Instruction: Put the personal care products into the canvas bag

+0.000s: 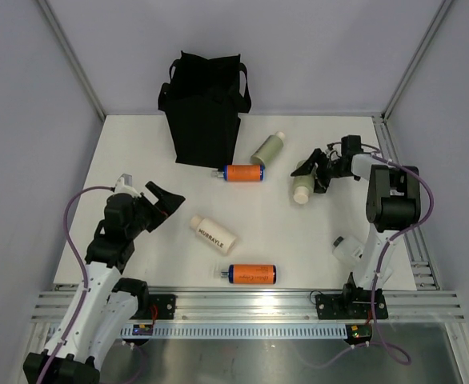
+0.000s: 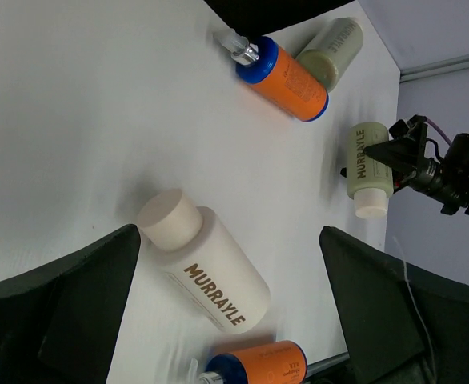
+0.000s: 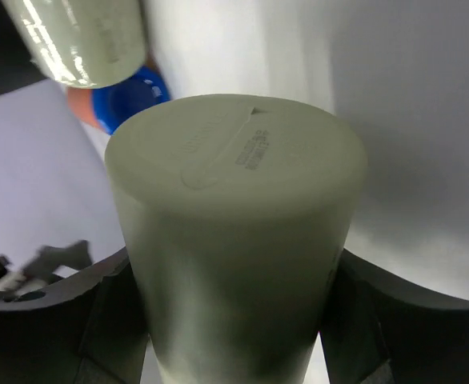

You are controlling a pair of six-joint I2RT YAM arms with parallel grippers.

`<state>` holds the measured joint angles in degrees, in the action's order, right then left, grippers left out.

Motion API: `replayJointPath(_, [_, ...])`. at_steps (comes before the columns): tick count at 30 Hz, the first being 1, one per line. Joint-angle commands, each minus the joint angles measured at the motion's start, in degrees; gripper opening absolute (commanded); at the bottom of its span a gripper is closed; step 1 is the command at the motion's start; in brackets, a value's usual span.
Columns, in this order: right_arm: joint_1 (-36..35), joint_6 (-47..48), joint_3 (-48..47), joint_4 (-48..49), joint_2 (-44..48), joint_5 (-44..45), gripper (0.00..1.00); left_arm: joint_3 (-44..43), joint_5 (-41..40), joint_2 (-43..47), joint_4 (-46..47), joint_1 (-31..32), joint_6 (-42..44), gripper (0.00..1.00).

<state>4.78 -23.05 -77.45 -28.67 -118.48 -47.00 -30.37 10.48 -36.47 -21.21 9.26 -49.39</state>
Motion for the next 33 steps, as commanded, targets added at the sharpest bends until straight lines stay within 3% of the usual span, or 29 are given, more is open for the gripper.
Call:
replayJointPath(1, [-5.28,-32.55,6.42,34.73,13.6,-1.89,0.0,0.05,0.77,0.7,5.13,-0.38,-2.82,0.99])
replayJointPath(7, [-17.93,-46.11,-4.0,45.71,12.75,2.6,0.0,1.71,1.56,1.57,3.28,-0.38,-4.57,0.99])
replayJointPath(14, [-26.99,-48.06,-30.96,40.88,3.52,7.44,0.0,4.18,0.68,5.7,1.79,-0.38,-6.51,0.99])
replayJointPath(20, [-32.81,-35.52,-51.17,29.04,-1.4,19.29,0.0,4.62,0.51,7.46,0.47,-0.38,-6.95,0.99])
replayJointPath(24, [-35.27,-27.42,-62.28,23.83,-6.93,33.61,0.0,4.53,0.24,7.55,-0.23,-0.38,-7.39,0.99])
replayJointPath(29, [-37.12,-12.94,-78.7,28.22,-18.18,49.79,0.0,4.53,0.24,7.64,-1.9,-0.29,-7.83,0.99])
replayJointPath(33, [-37.73,-3.87,-79.08,38.84,-21.0,54.2,0.0,6.02,0.77,9.13,-1.47,-0.29,-8.88,0.99])
